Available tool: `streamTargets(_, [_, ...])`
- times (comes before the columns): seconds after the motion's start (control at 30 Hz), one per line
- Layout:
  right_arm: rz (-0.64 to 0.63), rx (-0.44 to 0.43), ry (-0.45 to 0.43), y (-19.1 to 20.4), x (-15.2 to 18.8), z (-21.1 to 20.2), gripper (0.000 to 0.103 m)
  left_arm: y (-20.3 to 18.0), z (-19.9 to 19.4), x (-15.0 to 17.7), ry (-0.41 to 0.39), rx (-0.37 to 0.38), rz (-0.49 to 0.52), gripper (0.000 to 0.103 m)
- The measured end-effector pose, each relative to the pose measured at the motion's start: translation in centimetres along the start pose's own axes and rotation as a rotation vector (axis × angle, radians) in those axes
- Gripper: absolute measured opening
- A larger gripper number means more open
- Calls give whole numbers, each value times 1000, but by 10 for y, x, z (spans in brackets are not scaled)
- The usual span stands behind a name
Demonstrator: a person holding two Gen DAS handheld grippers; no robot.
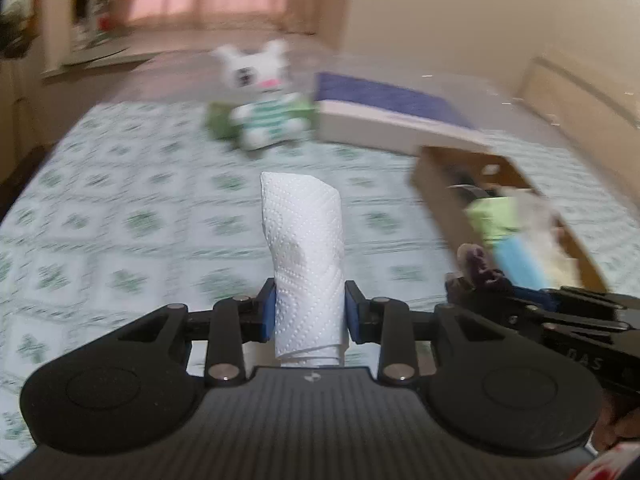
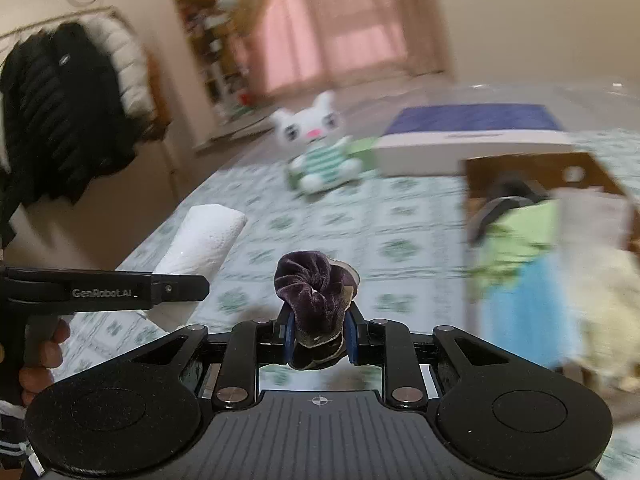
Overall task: Organize soft objects
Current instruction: 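Carry the white towel and purple scrunchie with both grippers over the box, then lower both items into the box and open both grippers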
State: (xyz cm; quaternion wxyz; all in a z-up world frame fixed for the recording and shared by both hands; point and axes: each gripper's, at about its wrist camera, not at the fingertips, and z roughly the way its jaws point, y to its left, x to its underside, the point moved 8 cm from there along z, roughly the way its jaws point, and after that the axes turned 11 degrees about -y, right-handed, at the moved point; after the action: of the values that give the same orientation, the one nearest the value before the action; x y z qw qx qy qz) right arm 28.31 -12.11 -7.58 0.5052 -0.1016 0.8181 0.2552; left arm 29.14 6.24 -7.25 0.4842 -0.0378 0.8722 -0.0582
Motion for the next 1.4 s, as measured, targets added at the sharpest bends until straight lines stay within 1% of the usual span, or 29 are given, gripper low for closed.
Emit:
streamTargets(0.13, [32, 77, -49, -32, -14, -42, 25, -57, -8, -8, -17, 100, 32, 31])
streamTargets(0.27, [62, 139, -100, -58, -23, -76, 25, -103, -11, -9, -14, 159, 66, 31])
streamTargets(0.37, [89, 174, -125, -75, -25, -97, 25, -131, -11, -9, -1, 192, 86, 31])
streamTargets(0.6, [130, 244, -159, -108, -26, -132, 25, -178, -14, -6, 5, 237, 141, 31])
streamTargets(0.7, [141, 266, -174, -119, -29, -143, 25, -192, -12, -5, 10, 250, 157, 31])
streamTargets(0.87, [145, 296, -183, -135, -33, -151, 25, -209, -9, -5, 13, 262, 175, 32])
streamTargets(1.03, [144, 309, -190, -146, -37, -149, 25, -221, 4, -7, 21, 257, 167, 32])
streamTargets(1.13, [142, 322, -188, -154, -39, -146, 25, -227, 18, -7, 40, 255, 147, 32])
streamTargets(1.2, [141, 331, -187, -159, -40, -144, 25, -231, 27, -6, 52, 252, 134, 34])
streamTargets(1.27, [139, 339, -183, -163, -40, -142, 25, -236, 37, -6, 61, 253, 118, 38])
streamTargets(1.3, [137, 342, -182, -165, -40, -140, 25, -238, 42, -6, 68, 255, 109, 42])
streamTargets(1.33, [134, 345, -180, -168, -40, -139, 25, -241, 47, -5, 76, 260, 102, 48])
streamTargets(1.4, [129, 344, -173, -172, -40, -135, 25, -244, 56, -3, 92, 258, 92, 48])
